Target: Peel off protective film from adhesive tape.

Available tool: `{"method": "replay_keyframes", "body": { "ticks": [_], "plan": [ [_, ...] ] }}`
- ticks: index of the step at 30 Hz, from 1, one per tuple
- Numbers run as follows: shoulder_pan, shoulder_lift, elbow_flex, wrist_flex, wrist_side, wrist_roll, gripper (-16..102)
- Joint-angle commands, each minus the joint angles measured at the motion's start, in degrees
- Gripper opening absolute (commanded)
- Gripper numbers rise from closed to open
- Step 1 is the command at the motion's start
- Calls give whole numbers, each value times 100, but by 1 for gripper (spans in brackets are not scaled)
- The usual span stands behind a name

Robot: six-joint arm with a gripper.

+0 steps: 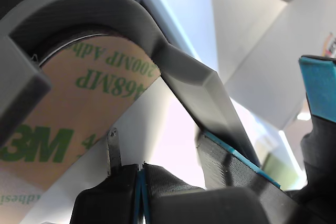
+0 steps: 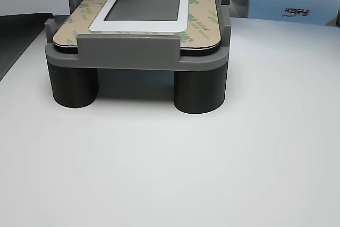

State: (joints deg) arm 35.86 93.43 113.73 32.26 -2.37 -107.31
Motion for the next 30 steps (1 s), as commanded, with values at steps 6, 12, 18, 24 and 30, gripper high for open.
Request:
{"method": "replay_keyframes", "body": {
  "ticks": [6,12,18,24,30],
  "plan": [
    [9,237,-44,-18,44,79,-10],
    [35,299,26,-44,70,114,-10],
    [70,352,97,-79,70,176,-10],
    [123,396,141,-88,105,229,-10],
    [132,413,149,-79,105,246,-10]
  ]
}}
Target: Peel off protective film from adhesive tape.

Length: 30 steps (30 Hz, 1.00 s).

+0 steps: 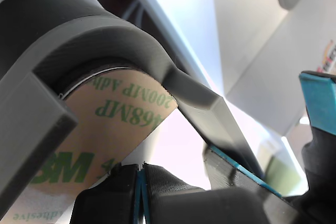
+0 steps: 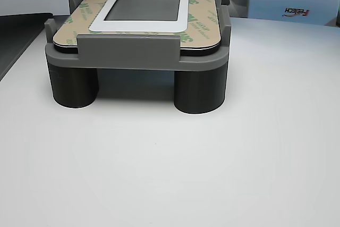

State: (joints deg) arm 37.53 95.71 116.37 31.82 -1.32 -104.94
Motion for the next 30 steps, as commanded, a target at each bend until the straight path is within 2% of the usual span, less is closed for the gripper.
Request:
{"method": "replay_keyframes", "body": {
  "ticks": [1,13,30],
  "plan": [
    [-26,193,-114,-26,0,9,-10],
    [26,281,-114,88,53,9,-10],
    [26,316,70,-185,-18,35,-10]
  ]
}}
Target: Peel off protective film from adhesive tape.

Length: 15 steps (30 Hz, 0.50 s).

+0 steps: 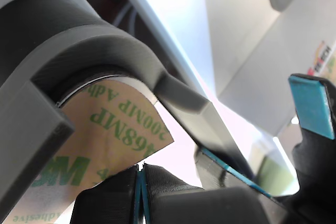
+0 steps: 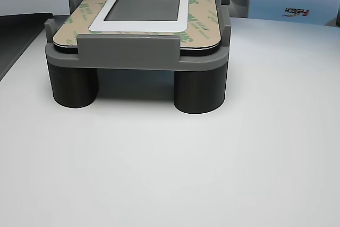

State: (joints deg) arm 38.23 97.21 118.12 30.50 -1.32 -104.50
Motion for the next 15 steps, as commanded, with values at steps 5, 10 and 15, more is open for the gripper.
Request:
{"method": "replay_keyframes", "body": {
  "ticks": [5,10,15],
  "plan": [
    [-62,255,88,-299,-149,-141,-10],
    [-79,334,246,-457,-211,-264,-10],
    [-97,281,202,-466,-220,-272,-10]
  ]
}}
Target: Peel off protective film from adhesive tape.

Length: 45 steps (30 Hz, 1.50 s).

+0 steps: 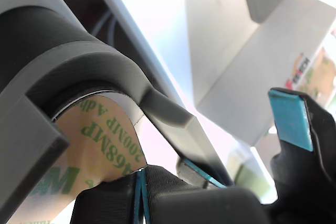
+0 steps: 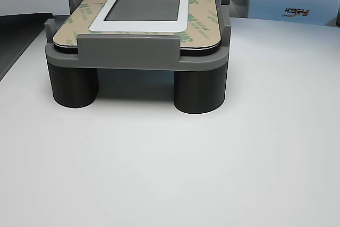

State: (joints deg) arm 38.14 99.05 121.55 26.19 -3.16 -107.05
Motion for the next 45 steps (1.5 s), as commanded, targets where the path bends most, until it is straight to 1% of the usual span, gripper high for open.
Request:
{"method": "replay_keyframes", "body": {
  "ticks": [1,34,45],
  "plan": [
    [-88,97,-149,-35,-35,-18,-10],
    [-193,167,-88,202,70,-255,-10],
    [-264,149,35,97,44,-264,-10]
  ]
}}
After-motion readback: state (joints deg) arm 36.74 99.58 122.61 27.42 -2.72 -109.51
